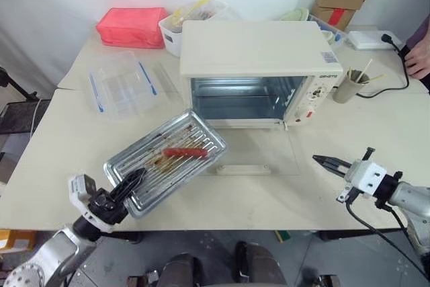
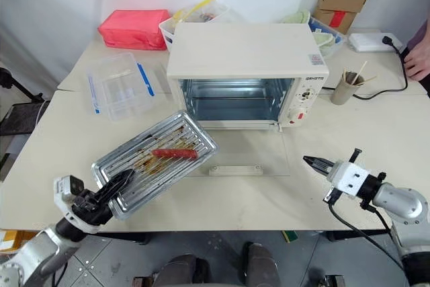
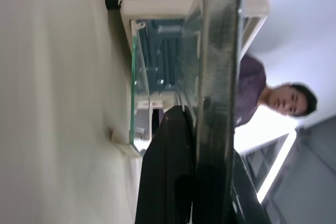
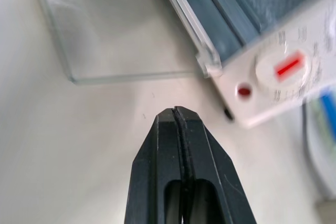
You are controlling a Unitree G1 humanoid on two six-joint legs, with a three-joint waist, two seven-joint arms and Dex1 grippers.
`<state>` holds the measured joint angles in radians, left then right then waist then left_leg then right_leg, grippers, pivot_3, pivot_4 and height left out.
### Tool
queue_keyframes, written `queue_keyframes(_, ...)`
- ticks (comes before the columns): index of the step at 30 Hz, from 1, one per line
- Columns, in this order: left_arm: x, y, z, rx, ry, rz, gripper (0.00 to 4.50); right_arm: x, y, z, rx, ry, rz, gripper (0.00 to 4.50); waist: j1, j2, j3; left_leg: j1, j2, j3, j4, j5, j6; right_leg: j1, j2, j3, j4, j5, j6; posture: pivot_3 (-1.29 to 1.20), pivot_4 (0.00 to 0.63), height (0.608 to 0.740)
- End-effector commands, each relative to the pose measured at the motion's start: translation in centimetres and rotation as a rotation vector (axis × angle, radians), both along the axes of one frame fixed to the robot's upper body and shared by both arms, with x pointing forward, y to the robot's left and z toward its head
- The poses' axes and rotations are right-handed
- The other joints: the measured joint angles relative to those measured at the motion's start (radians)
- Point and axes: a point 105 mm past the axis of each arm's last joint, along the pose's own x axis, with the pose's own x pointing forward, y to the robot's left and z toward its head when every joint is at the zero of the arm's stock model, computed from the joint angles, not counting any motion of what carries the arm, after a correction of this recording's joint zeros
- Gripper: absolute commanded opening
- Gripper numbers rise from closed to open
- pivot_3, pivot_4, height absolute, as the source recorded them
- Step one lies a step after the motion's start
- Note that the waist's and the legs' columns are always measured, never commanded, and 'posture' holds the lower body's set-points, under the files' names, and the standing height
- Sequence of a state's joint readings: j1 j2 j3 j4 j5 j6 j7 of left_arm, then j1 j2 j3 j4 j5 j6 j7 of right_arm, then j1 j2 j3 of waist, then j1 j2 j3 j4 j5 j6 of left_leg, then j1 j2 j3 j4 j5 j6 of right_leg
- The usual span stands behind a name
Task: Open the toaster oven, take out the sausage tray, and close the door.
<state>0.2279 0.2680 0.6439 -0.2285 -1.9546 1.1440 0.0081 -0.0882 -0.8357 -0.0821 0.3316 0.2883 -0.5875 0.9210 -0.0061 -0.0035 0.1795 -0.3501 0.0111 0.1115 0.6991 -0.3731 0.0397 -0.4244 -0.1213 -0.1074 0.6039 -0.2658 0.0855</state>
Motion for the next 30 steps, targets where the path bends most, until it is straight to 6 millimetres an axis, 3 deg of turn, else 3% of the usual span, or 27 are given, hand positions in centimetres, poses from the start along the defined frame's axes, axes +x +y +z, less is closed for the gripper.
queue_keyframes(1,-1.1,0.7,0.7,0.000,-0.022,0.114,0.00,0.4,-0.1,-1.1,0.075,0.150,0.020,0.02,0.003,0.000,0.000,0.000,0.000,0.000,0.000,0.000,0.000,0.000,0.000,0.000,0.001,0.000,-0.001,0.00,0.150,0.740)
queue_keyframes(7,-3.3,1.6,-0.1,0.013,0.036,0.219,0.00,1.8,1.5,-0.5,0.178,0.193,0.105,0.02,0.002,0.001,0.000,-0.001,0.001,0.000,0.000,-0.001,0.000,-0.002,-0.002,0.000,0.001,-0.001,-0.002,0.00,0.150,0.740)
queue_keyframes(14,-3.0,2.4,0.3,-0.035,0.031,0.357,0.00,1.6,3.7,0.4,0.273,0.288,0.216,0.02,0.004,0.002,-0.001,-0.002,0.001,-0.001,0.000,-0.004,0.000,-0.002,-0.003,-0.001,-0.001,-0.002,-0.003,0.00,0.150,0.740)
queue_keyframes(23,-2.6,1.9,0.7,-0.044,0.038,0.384,0.00,0.2,5.2,6.4,0.458,0.265,0.290,0.02,0.005,0.002,-0.001,-0.003,0.000,-0.001,0.000,-0.006,0.001,-0.003,-0.003,-0.002,-0.002,-0.002,-0.003,0.00,0.150,0.740)
queue_keyframes(26,-2.8,1.5,0.7,-0.045,0.031,0.361,0.00,0.9,4.9,9.6,0.561,0.174,0.287,0.02,0.005,0.002,0.000,-0.003,0.000,-0.001,0.000,-0.007,0.002,-0.003,-0.003,-0.002,-0.002,-0.002,-0.003,0.00,0.150,0.740)
queue_keyframes(30,-2.9,1.7,0.6,-0.033,0.031,0.352,0.00,1.1,5.0,11.2,0.633,0.160,0.300,0.02,0.005,0.002,0.000,-0.003,0.001,-0.001,0.000,-0.007,0.002,-0.003,-0.003,-0.002,-0.003,-0.002,-0.003,0.00,0.150,0.740)
